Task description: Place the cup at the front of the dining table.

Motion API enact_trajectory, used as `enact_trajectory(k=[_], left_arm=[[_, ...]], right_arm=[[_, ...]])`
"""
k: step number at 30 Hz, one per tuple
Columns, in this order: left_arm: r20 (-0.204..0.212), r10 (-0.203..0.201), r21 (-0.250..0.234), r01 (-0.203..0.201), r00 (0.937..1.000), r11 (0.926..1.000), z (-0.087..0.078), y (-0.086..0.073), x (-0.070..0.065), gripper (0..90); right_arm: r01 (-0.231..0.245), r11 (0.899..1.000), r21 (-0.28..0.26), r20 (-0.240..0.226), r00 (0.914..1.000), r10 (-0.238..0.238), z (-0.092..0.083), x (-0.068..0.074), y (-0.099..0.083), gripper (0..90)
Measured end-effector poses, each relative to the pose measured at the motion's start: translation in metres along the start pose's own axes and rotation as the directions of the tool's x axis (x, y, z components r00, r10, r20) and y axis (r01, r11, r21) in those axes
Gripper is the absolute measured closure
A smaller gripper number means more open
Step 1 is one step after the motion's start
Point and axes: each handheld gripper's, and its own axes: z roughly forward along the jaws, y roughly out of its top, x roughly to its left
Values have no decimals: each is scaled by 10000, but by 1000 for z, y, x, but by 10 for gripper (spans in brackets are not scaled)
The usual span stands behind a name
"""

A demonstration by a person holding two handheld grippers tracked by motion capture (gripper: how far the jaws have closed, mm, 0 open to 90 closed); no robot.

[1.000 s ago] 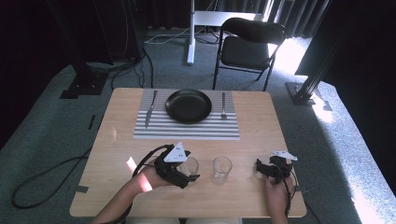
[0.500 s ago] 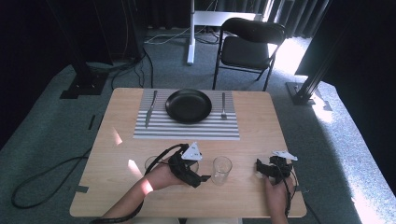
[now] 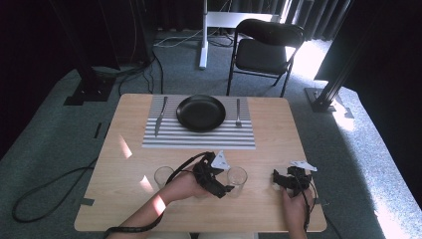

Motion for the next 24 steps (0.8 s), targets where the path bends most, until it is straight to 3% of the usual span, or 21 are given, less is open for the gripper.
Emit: enact_trajectory(k=[6,13,17,20,24], left_arm=[[27,-93,300,92,10000,9995,10,9,-1,145],[115,87,628,-94,9999,9980,18,17,-5,145],[-42,240,1199,-234,9997,9925,25,25,-10,145],[-162,-23,1654,50,9999,9862,29,29,-9,145],[-340,-157,1864,218,9993,9822,34,34,-9,145]], right_arm=[[4,10000,0,-2,10000,-4,0,0,0,120],[-5,10000,3,-2,10000,5,0,0,0,120],[1,10000,-1,0,10000,-1,0,0,0,120],[3,10000,-1,-1,10000,-3,0,0,0,121],[5,10000,-2,-1,10000,-5,0,0,0,120]])
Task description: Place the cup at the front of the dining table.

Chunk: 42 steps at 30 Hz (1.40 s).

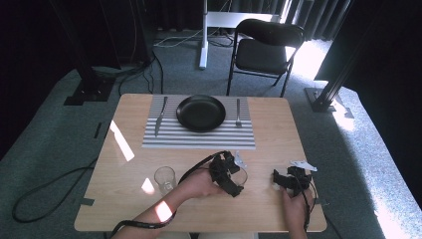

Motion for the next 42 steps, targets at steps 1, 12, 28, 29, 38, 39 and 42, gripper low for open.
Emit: enact_trajectory(k=[1,12,28,29,38,39,42], left_arm=[[19,-53,22,53,10000,10000,1,1,0,145],[-141,-509,367,513,9986,9980,8,7,-1,146],[-105,-275,1085,285,9996,9937,17,14,-1,283],[-8,-237,1154,236,9997,9930,17,14,0,284],[246,152,1136,-179,9996,9934,16,15,2,288],[208,103,1082,-125,9997,9941,16,15,2,288],[-2,151,966,-150,9999,9952,15,16,2,288]], right_arm=[[-7,10000,3,1,10000,7,0,0,0,120],[-10,10000,8,2,10000,10,0,0,0,120],[-5,10000,4,3,10000,5,0,0,0,120],[-4,10000,3,5,10000,4,0,0,0,121],[-12,10000,3,3,10000,12,0,0,0,120],[-8,10000,3,5,10000,8,0,0,0,120],[-17,10000,7,5,10000,17,0,0,0,120]])
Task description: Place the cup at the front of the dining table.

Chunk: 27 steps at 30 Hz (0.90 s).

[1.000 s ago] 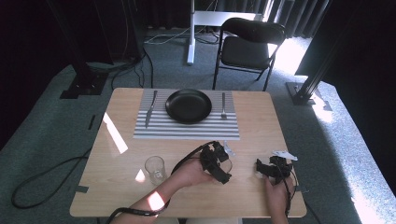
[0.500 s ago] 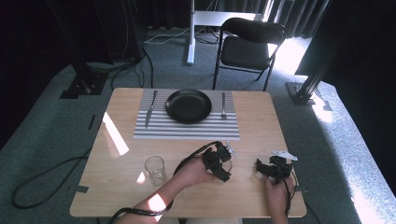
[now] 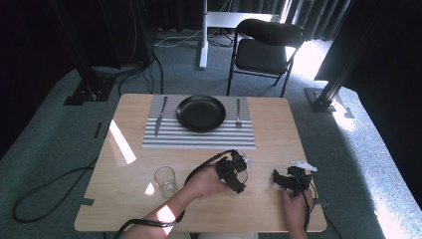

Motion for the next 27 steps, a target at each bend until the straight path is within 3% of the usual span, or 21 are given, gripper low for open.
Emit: enact_trajectory(k=[6,11,20,27], left_arm=[[155,28,-246,-24,9999,9997,-6,4,2,289],[-9,10,-256,-10,10000,9997,-10,8,8,289],[-130,-549,-572,541,9984,9969,-18,2,28,289],[-390,-945,-477,926,9948,9946,-21,-5,45,289]], right_arm=[[18,10000,-2,-4,10000,-18,0,0,0,121],[23,10000,3,0,10000,-23,0,0,0,120],[40,10000,-4,8,10000,-40,0,0,0,121],[19,10000,-17,4,10000,-19,0,0,0,120]])
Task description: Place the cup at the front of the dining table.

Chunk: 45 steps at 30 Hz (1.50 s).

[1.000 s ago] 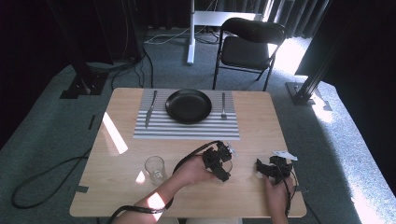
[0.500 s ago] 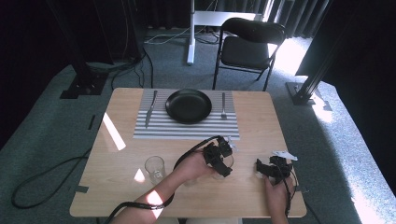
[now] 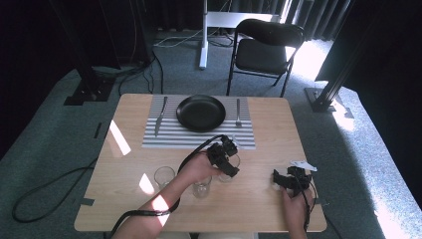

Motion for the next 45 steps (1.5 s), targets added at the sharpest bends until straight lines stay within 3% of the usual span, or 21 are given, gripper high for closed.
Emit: enact_trajectory(k=[4,7,14,19,25,33,42,44,45], left_arm=[[-313,-103,-246,95,9995,9997,-7,-5,5,289],[-285,-339,-290,331,9990,9990,-10,-9,12,289],[-569,-627,-93,622,9964,9980,-14,-21,26,289],[-722,-1003,-342,980,9923,9946,-21,-33,33,289],[-875,-1248,-319,1224,9883,9920,-26,-45,41,289],[-1235,-1892,-509,1842,9741,9816,-42,-67,60,290],[-1679,-2247,-392,2212,9599,9744,-49,-83,79,290],[-1731,-2443,-421,2406,9541,9697,-51,-87,85,290],[-1874,-2729,-609,2661,9436,9620,-54,-92,90,290]], right_arm=[[1,10000,-1,1,10000,-1,0,0,0,120],[0,10000,-2,1,10000,0,0,0,0,120],[6,10000,2,0,10000,-6,0,0,0,121],[5,10000,4,-1,10000,-5,0,0,0,121],[-11,10000,13,-2,10000,11,0,0,0,120],[-1,10000,12,-2,10000,1,0,0,0,121],[6,10000,10,-1,10000,-6,0,0,0,121],[-2,10000,13,-2,10000,2,0,0,0,121],[4,10000,11,0,10000,-4,0,0,0,120]])
